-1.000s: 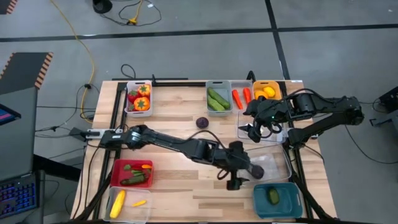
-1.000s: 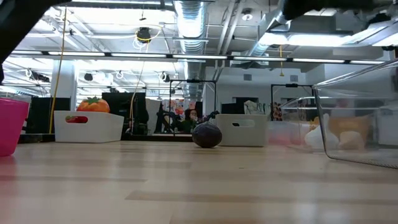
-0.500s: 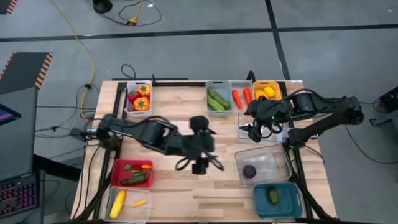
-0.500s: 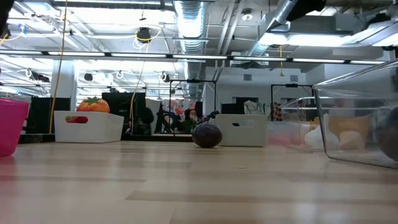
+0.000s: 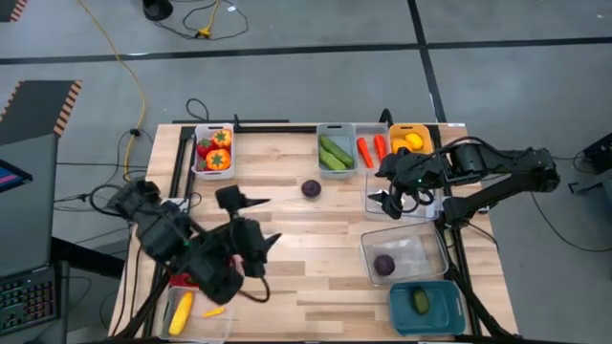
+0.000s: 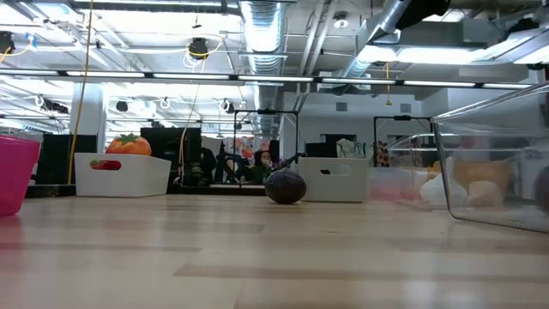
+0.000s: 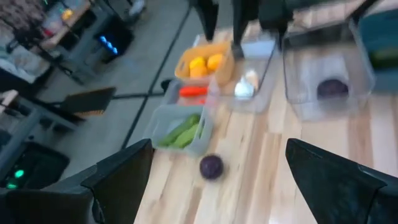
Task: Sort produce into baskets
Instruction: Put the plum into the bottom transparent bin
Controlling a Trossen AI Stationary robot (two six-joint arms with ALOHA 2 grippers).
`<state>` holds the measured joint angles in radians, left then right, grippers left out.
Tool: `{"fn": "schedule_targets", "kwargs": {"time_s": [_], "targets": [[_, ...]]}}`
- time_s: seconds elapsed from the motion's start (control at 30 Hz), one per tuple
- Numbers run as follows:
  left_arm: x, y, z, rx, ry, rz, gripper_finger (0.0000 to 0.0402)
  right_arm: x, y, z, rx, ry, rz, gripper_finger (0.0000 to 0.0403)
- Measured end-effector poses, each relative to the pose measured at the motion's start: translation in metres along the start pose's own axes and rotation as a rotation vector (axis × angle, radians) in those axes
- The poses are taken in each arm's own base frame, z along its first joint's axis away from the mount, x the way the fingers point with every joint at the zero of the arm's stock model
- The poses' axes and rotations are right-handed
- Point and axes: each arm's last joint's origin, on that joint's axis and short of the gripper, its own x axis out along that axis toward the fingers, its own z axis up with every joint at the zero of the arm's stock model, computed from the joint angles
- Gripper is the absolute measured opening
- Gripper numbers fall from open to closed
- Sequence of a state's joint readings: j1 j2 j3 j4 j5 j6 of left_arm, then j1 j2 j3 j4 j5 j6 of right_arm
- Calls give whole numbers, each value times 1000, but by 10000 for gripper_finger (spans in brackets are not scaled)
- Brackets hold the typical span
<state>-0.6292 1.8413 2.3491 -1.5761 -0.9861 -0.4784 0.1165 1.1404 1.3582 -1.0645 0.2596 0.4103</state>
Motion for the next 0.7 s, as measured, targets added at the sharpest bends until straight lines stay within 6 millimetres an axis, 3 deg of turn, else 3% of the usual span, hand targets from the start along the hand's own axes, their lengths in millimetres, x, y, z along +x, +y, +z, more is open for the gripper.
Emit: {"fn": "schedule_targets", "kwargs": {"time_s": [0.13,0.3,0.47,0.7], "targets": [[-6,-10,-9,61,0,-16,357,0,0,0,0,-1,1,350],[8,-19,-30,109,75,-23,357,0,0,0,1,-2,0,350],[47,-20,-58,93,136,-87,357,0,0,0,1,-3,0,350],[112,2,-104,-2,-34,-491,357,0,0,0,1,-2,0,350]]}}
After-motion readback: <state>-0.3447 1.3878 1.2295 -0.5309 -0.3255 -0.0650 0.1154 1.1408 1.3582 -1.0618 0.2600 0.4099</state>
